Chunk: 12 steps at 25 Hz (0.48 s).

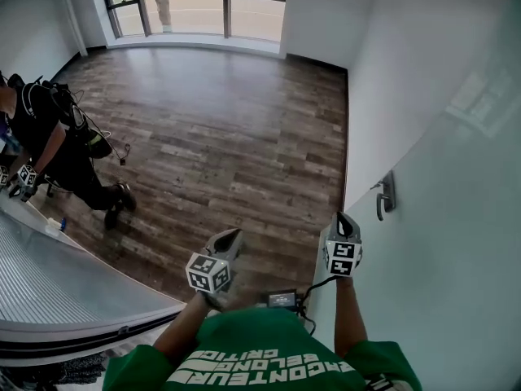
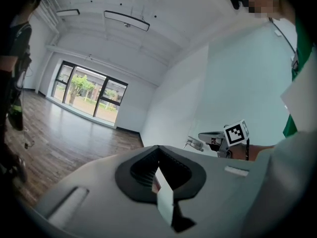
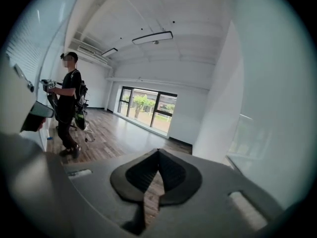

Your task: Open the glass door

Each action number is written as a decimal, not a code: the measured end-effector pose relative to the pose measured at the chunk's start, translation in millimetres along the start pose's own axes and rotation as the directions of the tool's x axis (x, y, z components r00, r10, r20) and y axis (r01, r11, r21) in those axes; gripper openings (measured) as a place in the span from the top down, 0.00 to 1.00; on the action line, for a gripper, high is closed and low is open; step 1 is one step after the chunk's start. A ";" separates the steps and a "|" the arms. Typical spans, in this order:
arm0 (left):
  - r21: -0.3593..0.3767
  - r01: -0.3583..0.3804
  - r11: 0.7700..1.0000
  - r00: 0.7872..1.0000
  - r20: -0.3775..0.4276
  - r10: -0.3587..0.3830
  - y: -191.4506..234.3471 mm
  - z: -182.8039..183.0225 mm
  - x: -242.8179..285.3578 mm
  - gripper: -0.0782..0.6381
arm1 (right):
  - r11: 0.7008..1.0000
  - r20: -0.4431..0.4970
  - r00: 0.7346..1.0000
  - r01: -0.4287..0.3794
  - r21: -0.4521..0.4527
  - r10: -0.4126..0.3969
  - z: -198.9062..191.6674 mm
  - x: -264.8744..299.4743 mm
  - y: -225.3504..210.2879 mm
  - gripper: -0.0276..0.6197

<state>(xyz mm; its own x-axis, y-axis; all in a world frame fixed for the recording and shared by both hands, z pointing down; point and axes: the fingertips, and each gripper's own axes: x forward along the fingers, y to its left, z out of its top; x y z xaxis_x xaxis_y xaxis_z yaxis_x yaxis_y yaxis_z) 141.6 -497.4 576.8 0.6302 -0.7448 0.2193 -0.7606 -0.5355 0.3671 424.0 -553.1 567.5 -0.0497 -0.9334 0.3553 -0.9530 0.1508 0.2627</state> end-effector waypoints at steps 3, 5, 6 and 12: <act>-0.006 -0.029 1.000 0.999 0.022 0.029 12.3 7.0 -17.6 0.87 | 0.995 0.043 0.995 -0.095 -0.003 0.095 21.4 -8.2 43.5 0.97; -0.010 -0.043 0.999 0.999 0.030 0.043 21.5 8.4 -28.5 0.87 | 0.988 0.062 0.986 -0.152 -0.007 0.153 31.5 -14.1 73.5 0.97; -0.012 -0.050 0.999 0.998 0.032 0.050 26.3 8.6 -33.3 0.87 | 0.984 0.069 0.981 -0.180 -0.010 0.180 35.6 -16.4 88.1 0.97; -0.011 -0.082 0.997 0.995 0.051 0.083 41.6 11.1 -61.5 0.87 | 0.946 0.113 0.939 -0.324 -0.022 0.324 54.9 -33.1 161.4 0.97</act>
<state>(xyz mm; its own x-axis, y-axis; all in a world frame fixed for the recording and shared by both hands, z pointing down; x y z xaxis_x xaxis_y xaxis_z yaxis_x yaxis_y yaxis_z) 69.4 -478.3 568.6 0.5566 -0.8056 0.2029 -0.8079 -0.4680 0.3582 255.4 -515.7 548.9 -0.3893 -0.8646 0.3176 -0.8788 0.4519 0.1530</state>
